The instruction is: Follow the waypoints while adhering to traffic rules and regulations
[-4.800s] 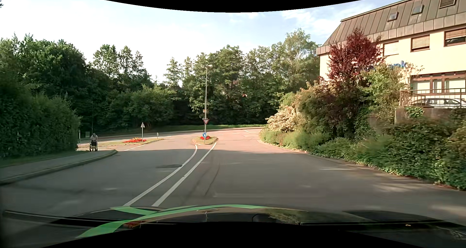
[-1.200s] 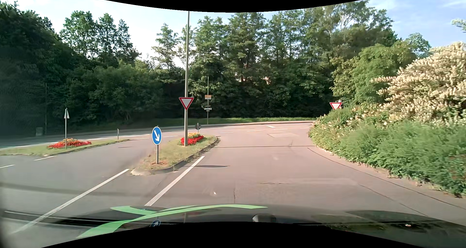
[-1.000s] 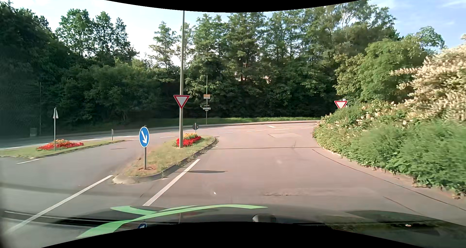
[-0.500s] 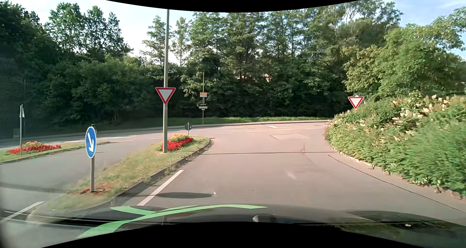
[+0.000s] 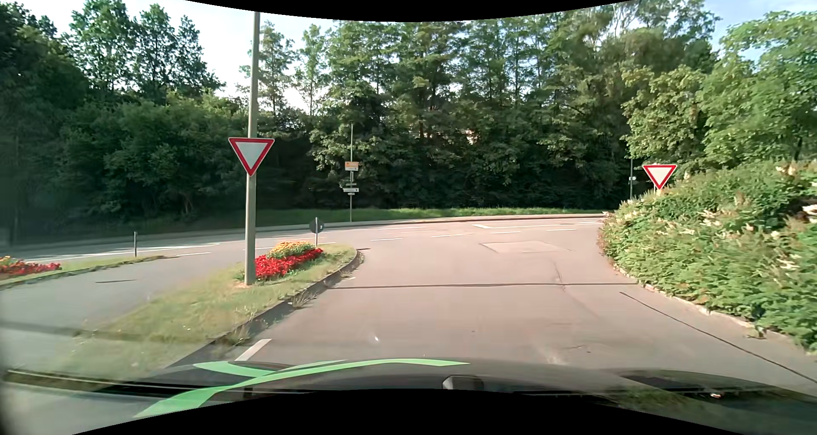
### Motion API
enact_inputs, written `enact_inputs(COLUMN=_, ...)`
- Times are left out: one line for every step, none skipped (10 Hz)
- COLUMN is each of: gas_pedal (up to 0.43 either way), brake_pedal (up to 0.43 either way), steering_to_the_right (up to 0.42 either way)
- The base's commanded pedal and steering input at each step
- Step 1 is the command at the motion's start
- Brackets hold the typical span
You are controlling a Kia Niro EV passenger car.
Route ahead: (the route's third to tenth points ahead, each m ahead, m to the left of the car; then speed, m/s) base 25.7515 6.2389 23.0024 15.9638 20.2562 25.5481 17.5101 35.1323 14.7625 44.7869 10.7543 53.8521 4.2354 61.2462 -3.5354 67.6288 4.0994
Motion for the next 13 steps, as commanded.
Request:
enact_inputs(gas_pedal=0.000, brake_pedal=0.159, steering_to_the_right=0.013)
enact_inputs(gas_pedal=0.000, brake_pedal=0.165, steering_to_the_right=0.012)
enact_inputs(gas_pedal=0.000, brake_pedal=0.152, steering_to_the_right=0.011)
enact_inputs(gas_pedal=0.000, brake_pedal=0.152, steering_to_the_right=0.011)
enact_inputs(gas_pedal=0.000, brake_pedal=0.128, steering_to_the_right=0.011)
enact_inputs(gas_pedal=0.000, brake_pedal=0.116, steering_to_the_right=0.009)
enact_inputs(gas_pedal=0.000, brake_pedal=0.146, steering_to_the_right=0.007)
enact_inputs(gas_pedal=0.000, brake_pedal=0.146, steering_to_the_right=0.006)
enact_inputs(gas_pedal=0.000, brake_pedal=0.134, steering_to_the_right=0.005)
enact_inputs(gas_pedal=0.000, brake_pedal=0.140, steering_to_the_right=0.004)
enact_inputs(gas_pedal=0.000, brake_pedal=0.128, steering_to_the_right=0.002)
enact_inputs(gas_pedal=0.000, brake_pedal=0.110, steering_to_the_right=0.002)
enact_inputs(gas_pedal=0.000, brake_pedal=0.079, steering_to_the_right=0.002)
